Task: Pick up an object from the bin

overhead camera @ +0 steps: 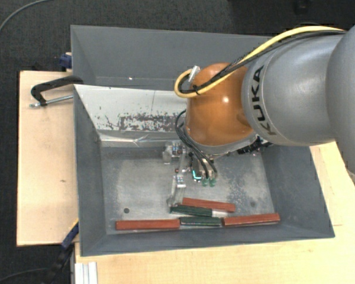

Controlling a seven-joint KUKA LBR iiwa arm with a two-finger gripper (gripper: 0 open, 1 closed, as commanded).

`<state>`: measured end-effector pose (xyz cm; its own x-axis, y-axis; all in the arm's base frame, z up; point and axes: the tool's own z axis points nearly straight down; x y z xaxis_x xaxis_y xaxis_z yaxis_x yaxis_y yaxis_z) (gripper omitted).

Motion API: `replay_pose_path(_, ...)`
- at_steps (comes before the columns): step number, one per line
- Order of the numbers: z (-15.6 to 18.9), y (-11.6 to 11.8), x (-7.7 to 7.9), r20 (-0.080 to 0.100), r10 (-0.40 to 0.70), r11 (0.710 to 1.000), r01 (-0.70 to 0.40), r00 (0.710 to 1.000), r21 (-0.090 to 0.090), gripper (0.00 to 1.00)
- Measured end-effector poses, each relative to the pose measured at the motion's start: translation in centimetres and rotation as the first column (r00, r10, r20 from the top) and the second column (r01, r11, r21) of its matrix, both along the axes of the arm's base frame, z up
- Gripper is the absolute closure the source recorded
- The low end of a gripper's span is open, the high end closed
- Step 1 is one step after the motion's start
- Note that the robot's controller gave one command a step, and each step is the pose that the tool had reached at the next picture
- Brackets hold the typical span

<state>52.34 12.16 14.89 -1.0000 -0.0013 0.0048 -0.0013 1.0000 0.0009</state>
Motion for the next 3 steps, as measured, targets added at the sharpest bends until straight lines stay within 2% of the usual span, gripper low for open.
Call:
replay_pose_path(1,-7.3,-5.6,-2.3,0.003,0.23,0.973,-0.23,0.973,0.0,0.0)
replay_pose_path(2,-7.2,-5.5,-2.2,0.004,0.23,0.973,-0.23,0.973,0.0,1.0)
replay_pose_path(3,7.7,-1.8,-0.5,0.012,0.284,0.959,-0.284,0.959,0.0,1.0)
